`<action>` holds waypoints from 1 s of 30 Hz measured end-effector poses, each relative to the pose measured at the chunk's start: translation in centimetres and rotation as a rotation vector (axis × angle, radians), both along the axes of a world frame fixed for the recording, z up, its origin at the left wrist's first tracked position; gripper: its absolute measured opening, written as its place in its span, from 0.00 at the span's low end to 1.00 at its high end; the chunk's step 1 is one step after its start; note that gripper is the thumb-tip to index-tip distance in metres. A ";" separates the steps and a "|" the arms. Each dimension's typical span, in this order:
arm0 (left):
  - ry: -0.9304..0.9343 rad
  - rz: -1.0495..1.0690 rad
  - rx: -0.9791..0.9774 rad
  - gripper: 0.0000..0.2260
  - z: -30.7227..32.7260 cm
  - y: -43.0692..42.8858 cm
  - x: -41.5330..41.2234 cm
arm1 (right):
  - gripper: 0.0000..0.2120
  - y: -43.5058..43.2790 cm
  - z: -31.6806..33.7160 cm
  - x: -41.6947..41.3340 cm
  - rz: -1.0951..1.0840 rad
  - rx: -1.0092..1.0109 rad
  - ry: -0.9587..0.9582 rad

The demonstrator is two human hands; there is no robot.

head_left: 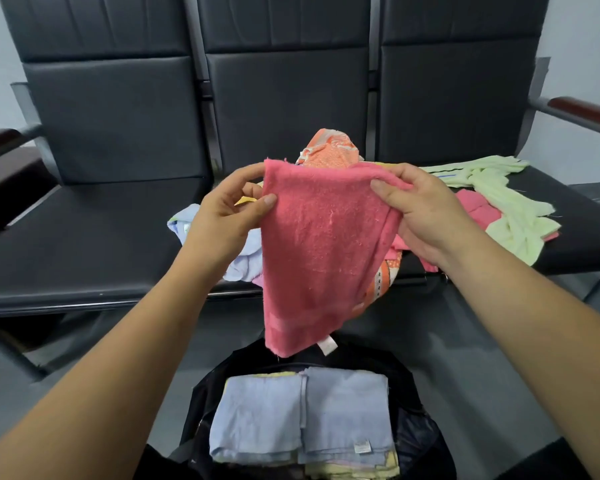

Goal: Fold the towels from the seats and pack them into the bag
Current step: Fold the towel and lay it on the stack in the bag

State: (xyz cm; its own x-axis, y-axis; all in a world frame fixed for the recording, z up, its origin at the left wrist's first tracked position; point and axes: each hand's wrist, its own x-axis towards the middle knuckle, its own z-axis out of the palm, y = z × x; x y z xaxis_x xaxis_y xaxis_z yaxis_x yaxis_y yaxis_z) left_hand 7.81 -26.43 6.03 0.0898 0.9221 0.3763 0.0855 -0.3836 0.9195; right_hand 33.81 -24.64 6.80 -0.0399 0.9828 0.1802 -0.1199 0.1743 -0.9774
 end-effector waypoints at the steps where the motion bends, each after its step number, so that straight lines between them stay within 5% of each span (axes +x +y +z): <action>1: 0.058 -0.003 0.020 0.18 0.0 -0.1 0.1 | 0.07 0.0 -0.1 0.0 0.003 0.004 0.008; 5: 0.218 -0.107 0.014 0.22 0.2 -0.7 0.9 | 0.07 -0.2 -0.2 -0.5 0.103 0.071 -0.186; 10: 0.212 -0.151 -0.068 0.19 -0.3 -1.0 1.8 | 0.05 -1.6 -1.0 -2.4 0.471 -0.079 -0.122; 14: -0.063 -0.205 -0.291 0.20 -0.2 -1.3 2.2 | 0.11 -1.2 -0.8 -2.8 0.377 -0.136 0.099; 19: 0.292 -0.395 -0.550 0.19 -1.2 -1.9 1.6 | 0.16 0.0 -0.3 -1.5 0.234 -0.215 0.336; 21: 0.176 -0.389 -0.558 0.19 -1.5 -2.0 2.0 | 0.25 0.4 -0.8 -1.0 0.125 -0.293 0.292; 24: -0.078 -0.352 -0.583 0.18 -1.4 -2.0 3.0 | 0.24 0.8 -1.5 -0.5 0.077 -0.432 0.329; 30: -0.556 -0.189 -0.686 0.17 -0.5 -1.3 3.8 | 0.30 -0.4 -3.0 -1.1 0.389 -0.605 0.307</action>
State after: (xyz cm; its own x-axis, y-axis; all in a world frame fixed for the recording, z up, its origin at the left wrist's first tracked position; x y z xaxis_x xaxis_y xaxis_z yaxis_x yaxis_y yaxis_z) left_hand 11.63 -27.73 5.48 0.2315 0.9484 -0.2169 -0.4486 0.3019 0.8412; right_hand 32.75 -25.09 3.82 -0.4370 0.8392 -0.3238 -0.3434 -0.4884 -0.8022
